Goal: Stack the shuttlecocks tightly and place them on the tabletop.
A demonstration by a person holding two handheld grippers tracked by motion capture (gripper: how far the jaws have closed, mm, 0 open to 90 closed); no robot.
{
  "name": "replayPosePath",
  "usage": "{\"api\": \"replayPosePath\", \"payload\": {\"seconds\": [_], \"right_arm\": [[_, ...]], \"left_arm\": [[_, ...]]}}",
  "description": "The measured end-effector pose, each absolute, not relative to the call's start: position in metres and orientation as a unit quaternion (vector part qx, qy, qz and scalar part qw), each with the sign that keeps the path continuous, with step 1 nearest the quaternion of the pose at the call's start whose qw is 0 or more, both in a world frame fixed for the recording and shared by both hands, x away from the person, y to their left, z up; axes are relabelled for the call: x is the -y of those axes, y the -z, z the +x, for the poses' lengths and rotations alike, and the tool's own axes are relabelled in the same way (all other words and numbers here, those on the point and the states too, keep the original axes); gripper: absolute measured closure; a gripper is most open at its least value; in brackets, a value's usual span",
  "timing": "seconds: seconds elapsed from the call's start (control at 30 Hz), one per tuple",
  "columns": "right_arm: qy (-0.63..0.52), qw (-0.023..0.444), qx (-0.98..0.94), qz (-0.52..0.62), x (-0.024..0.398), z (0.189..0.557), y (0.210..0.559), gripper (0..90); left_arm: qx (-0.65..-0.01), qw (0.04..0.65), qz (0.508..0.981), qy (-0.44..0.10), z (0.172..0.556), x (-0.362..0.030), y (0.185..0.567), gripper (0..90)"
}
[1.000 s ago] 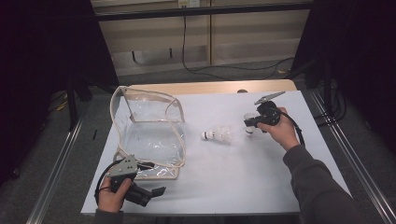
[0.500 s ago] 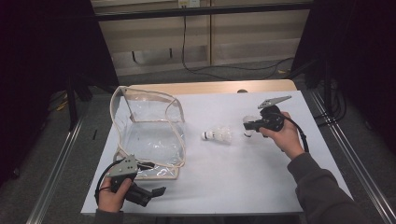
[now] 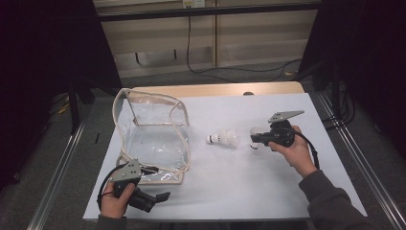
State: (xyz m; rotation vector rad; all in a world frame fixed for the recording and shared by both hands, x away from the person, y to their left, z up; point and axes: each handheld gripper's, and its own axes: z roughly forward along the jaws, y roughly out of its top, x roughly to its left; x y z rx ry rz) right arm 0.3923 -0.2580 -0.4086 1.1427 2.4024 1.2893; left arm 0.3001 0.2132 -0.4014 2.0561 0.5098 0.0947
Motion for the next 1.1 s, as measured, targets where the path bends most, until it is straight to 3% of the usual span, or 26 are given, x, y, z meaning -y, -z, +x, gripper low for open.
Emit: {"api": "replayPosePath", "payload": {"seconds": [1.1], "right_arm": [[-0.435, 0.116, -0.800, 0.396, 0.288, 0.365, 0.423, 74.0]], "left_arm": [[-0.210, 0.486, 0.847, -0.041, 0.299, -0.211, 0.401, 4.5]]}}
